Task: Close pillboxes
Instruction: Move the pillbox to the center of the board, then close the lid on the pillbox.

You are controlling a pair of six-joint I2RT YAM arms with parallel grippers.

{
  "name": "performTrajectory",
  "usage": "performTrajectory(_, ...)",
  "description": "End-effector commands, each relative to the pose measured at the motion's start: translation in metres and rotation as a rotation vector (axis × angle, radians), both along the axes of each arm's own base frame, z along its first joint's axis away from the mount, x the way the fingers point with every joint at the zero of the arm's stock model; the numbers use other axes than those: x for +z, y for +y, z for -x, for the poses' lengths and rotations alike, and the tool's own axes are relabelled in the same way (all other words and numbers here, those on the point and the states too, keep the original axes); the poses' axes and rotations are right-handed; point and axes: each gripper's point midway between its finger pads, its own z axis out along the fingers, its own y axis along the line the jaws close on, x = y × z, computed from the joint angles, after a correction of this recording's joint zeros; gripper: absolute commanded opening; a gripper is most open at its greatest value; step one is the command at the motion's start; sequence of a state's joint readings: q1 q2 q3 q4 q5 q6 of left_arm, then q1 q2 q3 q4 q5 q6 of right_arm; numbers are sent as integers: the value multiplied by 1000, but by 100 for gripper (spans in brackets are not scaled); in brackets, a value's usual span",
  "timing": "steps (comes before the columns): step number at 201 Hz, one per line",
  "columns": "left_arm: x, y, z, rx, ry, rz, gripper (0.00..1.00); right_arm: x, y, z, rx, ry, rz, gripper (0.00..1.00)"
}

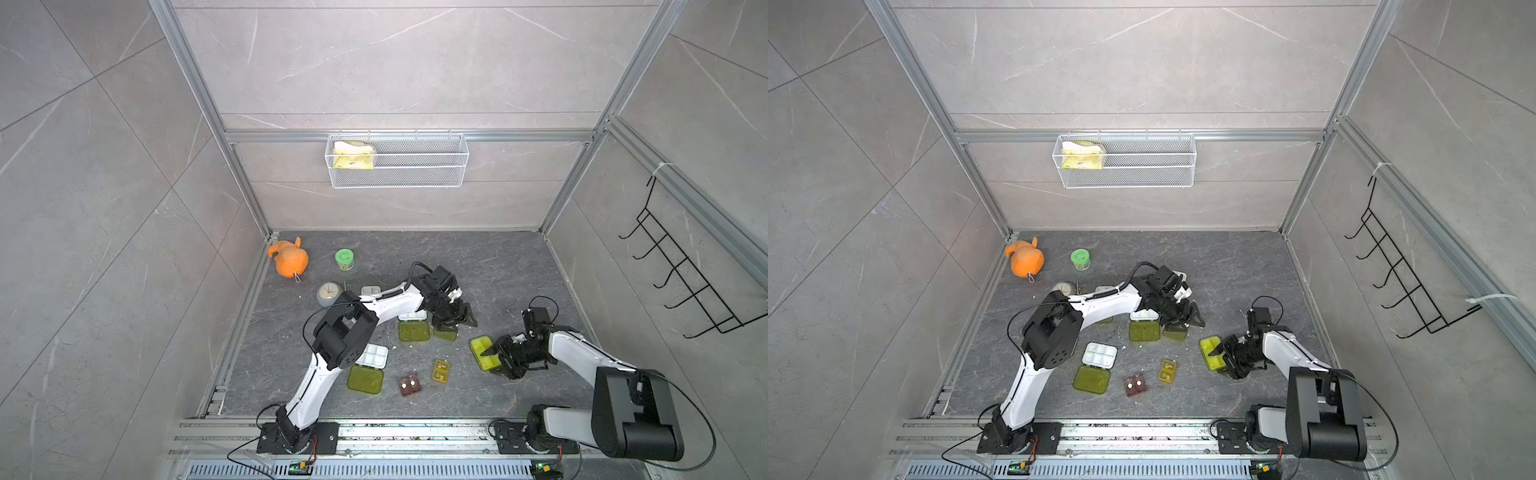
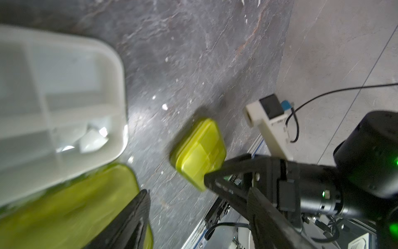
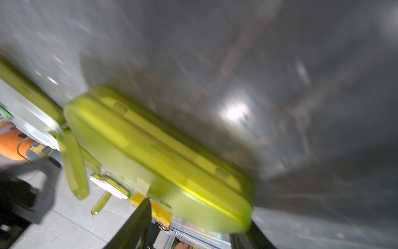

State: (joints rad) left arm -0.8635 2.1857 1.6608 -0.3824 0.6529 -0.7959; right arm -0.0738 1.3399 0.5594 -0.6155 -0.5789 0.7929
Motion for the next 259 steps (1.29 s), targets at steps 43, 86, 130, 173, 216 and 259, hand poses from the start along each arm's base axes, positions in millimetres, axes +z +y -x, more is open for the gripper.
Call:
performTrajectory(43,66,54,3,74,-115,40,73,-4,-22,-69,9,-84,129,58)
performTrajectory(86,83,82,6,114,-145,19,73,35,-29,-84,57,-173,190,58)
performTrajectory(130,79,112,20,159,-135,-5,73,106,16,-90,302,-411,87,54)
performTrajectory(173,68,136,43,178,-114,-51,69,115,95,-84,581,-431,-60,45)
performTrajectory(216,64,191,77,254,-126,-144,62,119,137,-29,690,-399,-73,34)
performTrajectory(259,52,224,99,370,-102,-144,50,100,163,51,793,-326,-65,22)
